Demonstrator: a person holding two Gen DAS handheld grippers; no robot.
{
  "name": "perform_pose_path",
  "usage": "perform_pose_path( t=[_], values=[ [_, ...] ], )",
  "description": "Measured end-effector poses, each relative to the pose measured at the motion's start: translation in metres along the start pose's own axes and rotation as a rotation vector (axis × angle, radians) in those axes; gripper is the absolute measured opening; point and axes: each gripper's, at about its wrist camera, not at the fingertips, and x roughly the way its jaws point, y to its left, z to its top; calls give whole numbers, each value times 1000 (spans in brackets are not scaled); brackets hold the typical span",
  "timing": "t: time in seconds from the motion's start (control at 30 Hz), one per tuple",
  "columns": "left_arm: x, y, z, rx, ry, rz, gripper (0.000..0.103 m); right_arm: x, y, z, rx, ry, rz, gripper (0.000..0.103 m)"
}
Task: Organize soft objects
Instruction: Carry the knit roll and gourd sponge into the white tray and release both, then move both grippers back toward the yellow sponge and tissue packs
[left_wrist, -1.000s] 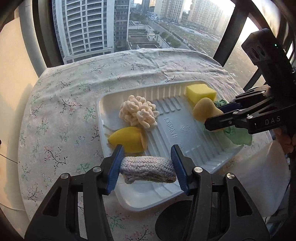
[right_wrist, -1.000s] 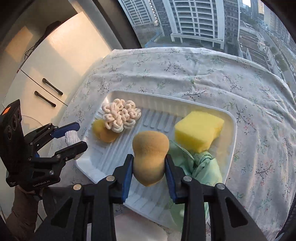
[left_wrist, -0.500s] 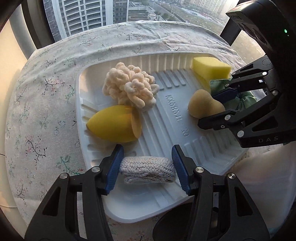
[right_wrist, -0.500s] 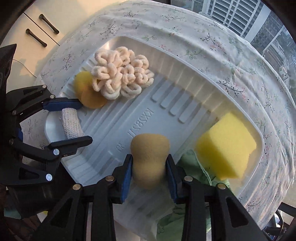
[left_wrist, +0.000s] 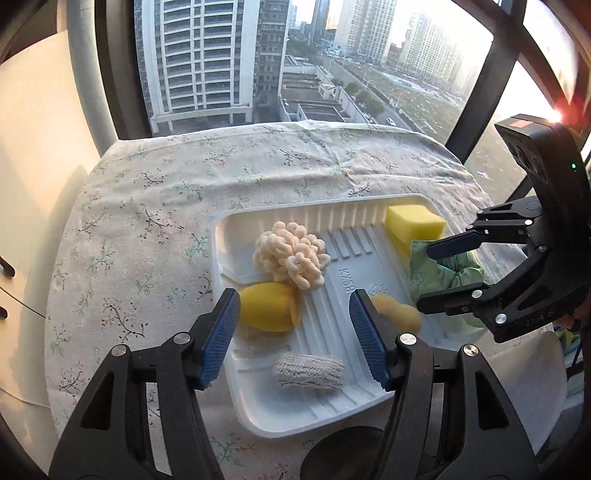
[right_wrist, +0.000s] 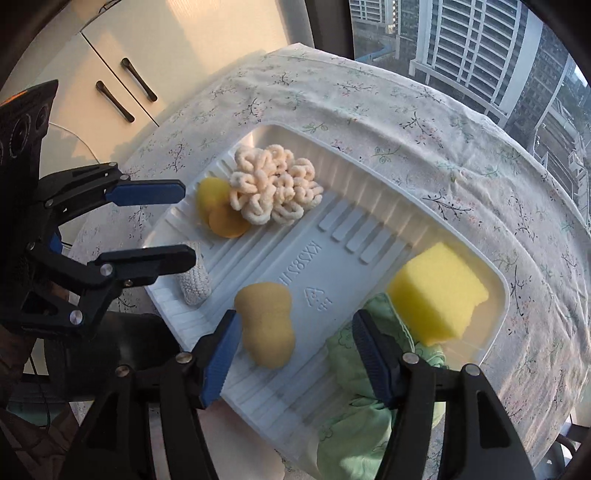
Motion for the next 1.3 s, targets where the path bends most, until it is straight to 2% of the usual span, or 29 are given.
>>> perform_pose_path(
  t=[0.13,0.37,0.5,0.63,0.83,0.97,1.13,1.3],
  values=[
    [-12,24,-6,-65,-25,50,60,-24,-25,-19,102,-71,-9,65],
    [-32,65,-35,-163,-30,73,60,-62,-64,-66,288,-138,-24,65],
    [-46,84,-60,-180,-29,150,60,-75,-80,-105,390,-150,-69,65],
    [-60,91,-91,-152,-28,217,60,-84,-88,-151,453,-156,-89,65],
    [-85,82,-143,-120,-37,202,60,-87,-62,-215,429,-146,-197,65],
    [-96,73,-183,-109,-16,177,60,-84,-33,-258,412,-135,-230,65],
    [-110,47,-229,-48,-2,151,60,-83,15,-299,385,-173,-228,65],
    [-116,13,-258,33,26,75,60,-77,70,-317,316,-196,-231,65]
  ],
)
